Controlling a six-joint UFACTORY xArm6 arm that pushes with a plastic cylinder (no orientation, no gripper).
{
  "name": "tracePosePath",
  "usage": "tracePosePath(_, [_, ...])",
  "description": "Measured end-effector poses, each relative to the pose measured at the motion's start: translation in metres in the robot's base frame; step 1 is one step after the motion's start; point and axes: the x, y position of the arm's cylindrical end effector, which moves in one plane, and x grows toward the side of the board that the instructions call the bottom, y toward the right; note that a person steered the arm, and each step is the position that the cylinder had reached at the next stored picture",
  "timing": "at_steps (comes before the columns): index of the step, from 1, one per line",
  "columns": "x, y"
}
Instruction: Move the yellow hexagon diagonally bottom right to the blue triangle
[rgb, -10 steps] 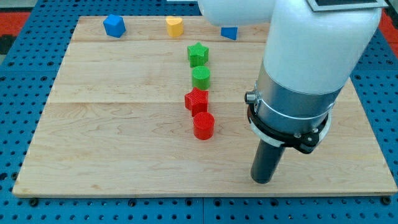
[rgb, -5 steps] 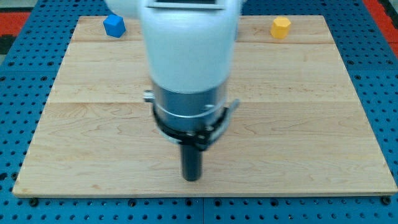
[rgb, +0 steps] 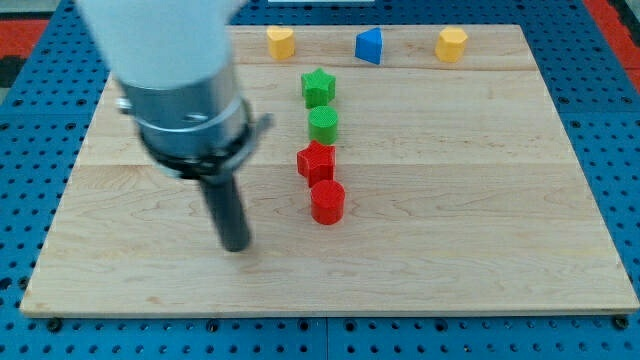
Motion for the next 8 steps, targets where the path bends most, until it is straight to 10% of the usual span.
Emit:
tracePosePath(3, [-0.035, 0.223])
tracePosePath(5, [-0.225, 0.374])
tracePosePath(7, [-0.356, 0.367])
tracePosePath(8, [-0.355, 0.317])
